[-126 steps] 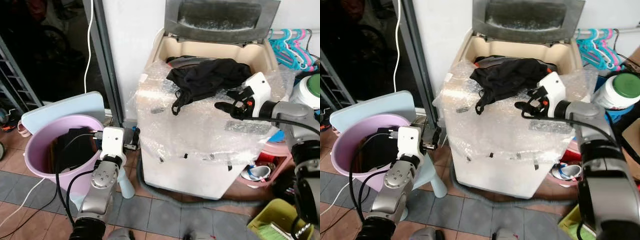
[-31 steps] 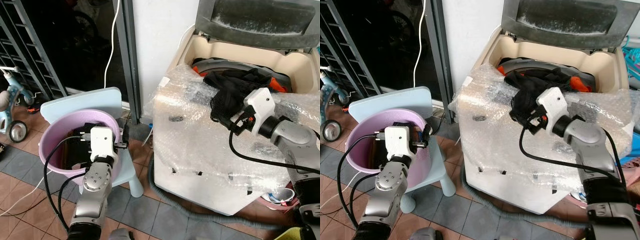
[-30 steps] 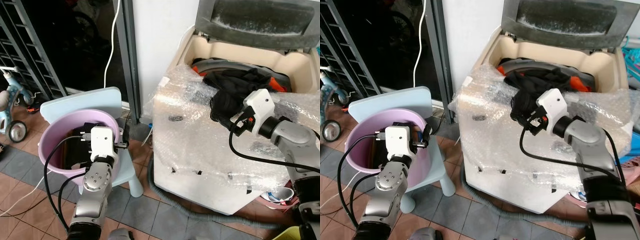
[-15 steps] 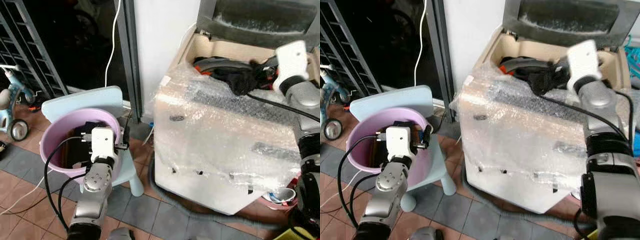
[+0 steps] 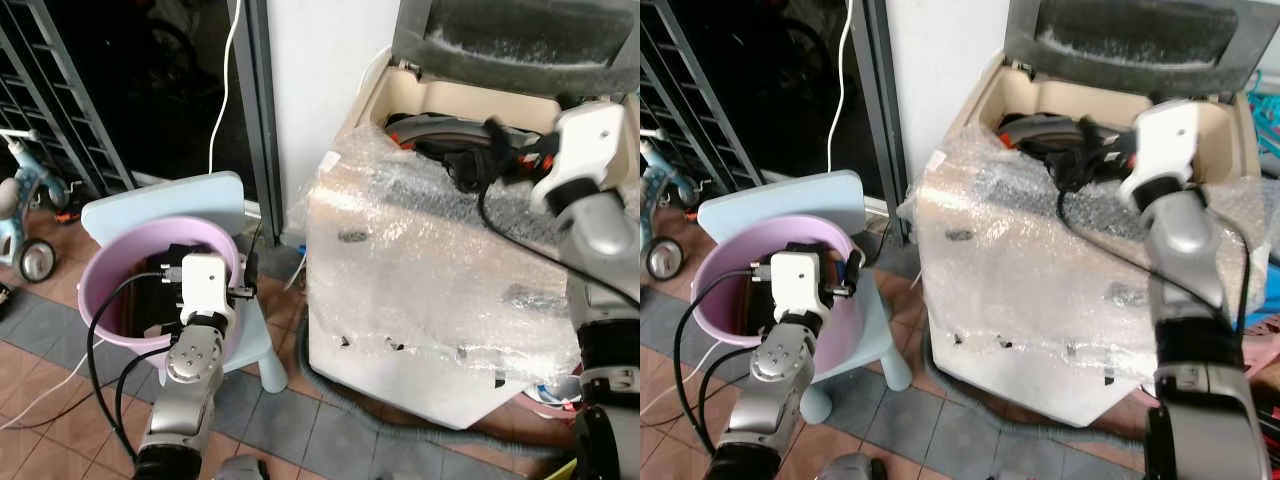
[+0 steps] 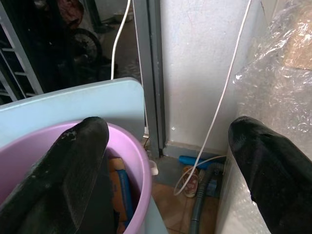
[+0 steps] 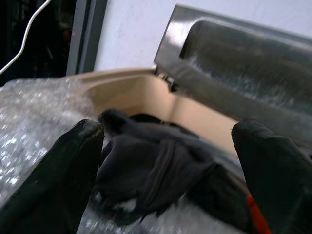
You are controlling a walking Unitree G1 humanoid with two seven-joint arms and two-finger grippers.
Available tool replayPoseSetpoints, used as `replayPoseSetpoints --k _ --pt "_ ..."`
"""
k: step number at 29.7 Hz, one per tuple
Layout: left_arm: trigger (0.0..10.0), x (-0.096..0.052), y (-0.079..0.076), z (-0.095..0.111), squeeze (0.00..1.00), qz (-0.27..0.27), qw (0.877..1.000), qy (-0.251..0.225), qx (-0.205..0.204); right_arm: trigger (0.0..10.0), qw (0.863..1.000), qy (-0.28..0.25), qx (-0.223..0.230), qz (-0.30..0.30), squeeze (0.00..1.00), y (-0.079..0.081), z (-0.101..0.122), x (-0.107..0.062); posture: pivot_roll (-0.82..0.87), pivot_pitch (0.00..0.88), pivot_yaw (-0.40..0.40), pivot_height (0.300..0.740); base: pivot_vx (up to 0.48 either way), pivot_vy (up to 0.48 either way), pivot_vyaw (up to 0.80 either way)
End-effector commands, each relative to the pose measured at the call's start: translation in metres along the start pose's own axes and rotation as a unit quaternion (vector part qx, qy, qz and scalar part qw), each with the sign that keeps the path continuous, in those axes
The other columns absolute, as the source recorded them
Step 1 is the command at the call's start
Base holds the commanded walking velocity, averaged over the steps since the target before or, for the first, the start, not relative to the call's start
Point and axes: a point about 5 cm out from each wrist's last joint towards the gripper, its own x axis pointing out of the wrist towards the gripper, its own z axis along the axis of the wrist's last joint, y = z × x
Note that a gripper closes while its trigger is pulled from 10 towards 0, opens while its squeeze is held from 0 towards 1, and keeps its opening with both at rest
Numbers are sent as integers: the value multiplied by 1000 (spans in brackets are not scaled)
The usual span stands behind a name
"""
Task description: Clothes washing
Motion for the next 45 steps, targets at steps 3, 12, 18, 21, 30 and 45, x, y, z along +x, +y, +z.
replayPoseSetpoints --k 3,12,18,21,30,45 --pt "10000 3 1 -1 0 -3 1000 6 5 10000 996 42 26 68 0 17 -9 -1 -76 0 38 740 0 0 0" --pt "10000 5 1 -1 0 -2 1000 6 6 10000 995 90 16 26 0 11 -18 18 -64 0 30 740 0 0 0" --pt "10000 6 0 -1 0 0 1000 7 8 10000 966 166 92 -177 0 -24 -23 30 -51 0 21 740 0 0 0" --pt "10000 6 3 -1 0 6 1000 6 9 10000 958 138 114 -225 0 -38 -14 32 -51 0 19 740 0 0 0" --pt "10000 6 1 -2 0 5 1000 8 8 10000 966 123 152 -170 0 -31 -14 33 -61 0 17 740 0 0 0" --pt "10000 5 0 -5 0 -2 1000 16 13 10000 997 50 20 54 0 -21 3 15 -59 0 26 740 0 0 0"
